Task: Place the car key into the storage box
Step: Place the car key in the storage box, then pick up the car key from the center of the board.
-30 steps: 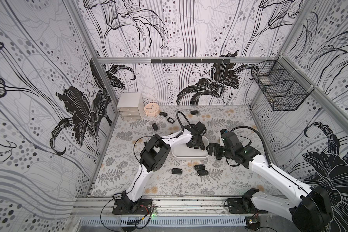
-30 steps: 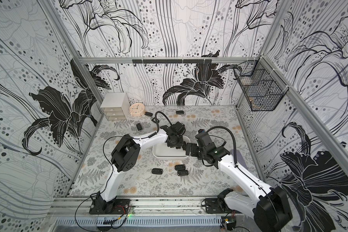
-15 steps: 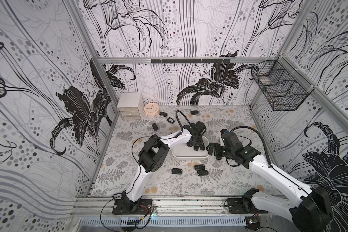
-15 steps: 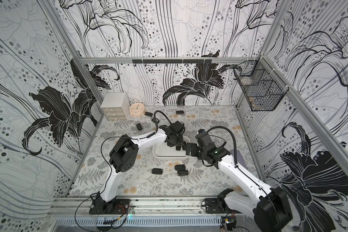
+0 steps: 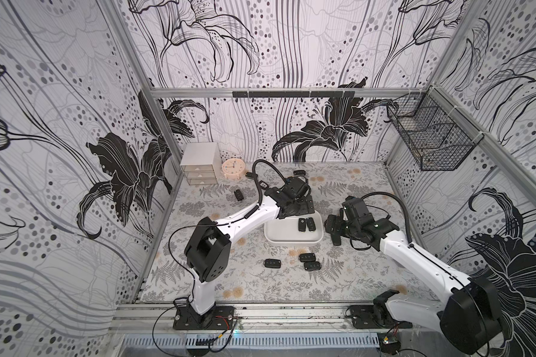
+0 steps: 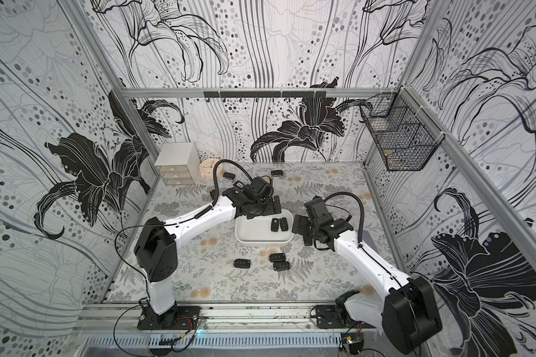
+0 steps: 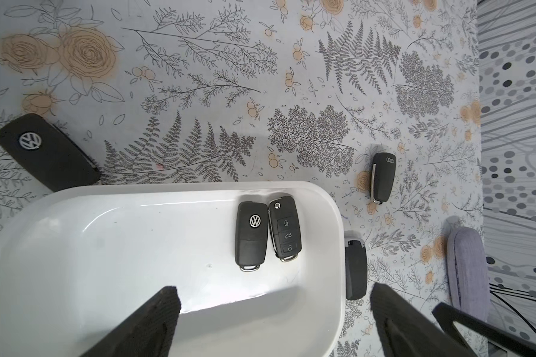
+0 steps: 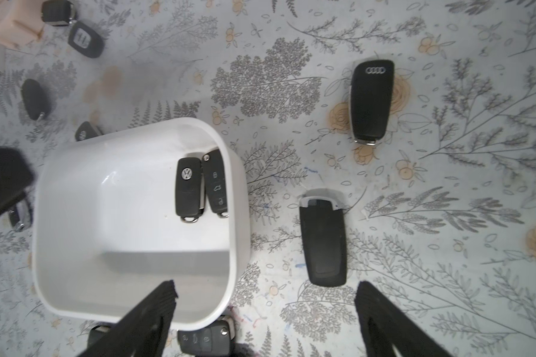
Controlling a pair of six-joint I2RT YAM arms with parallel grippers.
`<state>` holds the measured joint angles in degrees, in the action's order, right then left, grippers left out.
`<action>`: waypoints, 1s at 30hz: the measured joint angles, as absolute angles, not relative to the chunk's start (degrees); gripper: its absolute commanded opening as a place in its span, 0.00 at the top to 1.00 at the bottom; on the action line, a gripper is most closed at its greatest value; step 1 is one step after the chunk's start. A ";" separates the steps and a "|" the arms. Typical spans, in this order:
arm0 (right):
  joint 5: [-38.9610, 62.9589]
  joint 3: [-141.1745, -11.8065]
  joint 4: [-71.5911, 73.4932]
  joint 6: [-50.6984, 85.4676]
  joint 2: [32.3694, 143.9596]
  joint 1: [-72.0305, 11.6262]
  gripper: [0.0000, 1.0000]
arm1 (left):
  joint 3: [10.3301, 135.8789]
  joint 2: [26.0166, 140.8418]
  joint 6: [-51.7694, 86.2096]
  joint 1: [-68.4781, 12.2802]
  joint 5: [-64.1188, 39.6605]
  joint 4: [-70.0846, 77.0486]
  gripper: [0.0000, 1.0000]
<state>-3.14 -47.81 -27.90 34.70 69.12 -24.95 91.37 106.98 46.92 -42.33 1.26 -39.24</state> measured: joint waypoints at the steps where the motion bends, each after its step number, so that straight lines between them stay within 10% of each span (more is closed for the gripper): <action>1: -3.29 -47.88 -28.18 34.83 69.54 -24.47 0.11 | 90.52 106.02 46.65 -42.19 1.28 -39.18 0.01; 30: -6.85 -62.59 -30.46 31.83 94.35 -12.69 0.26 | 75.22 88.27 38.81 -38.28 0.89 -33.78 0.01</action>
<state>-6.85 -62.59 -30.46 31.83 94.35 -12.69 75.22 88.27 38.81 -38.28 0.89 -33.78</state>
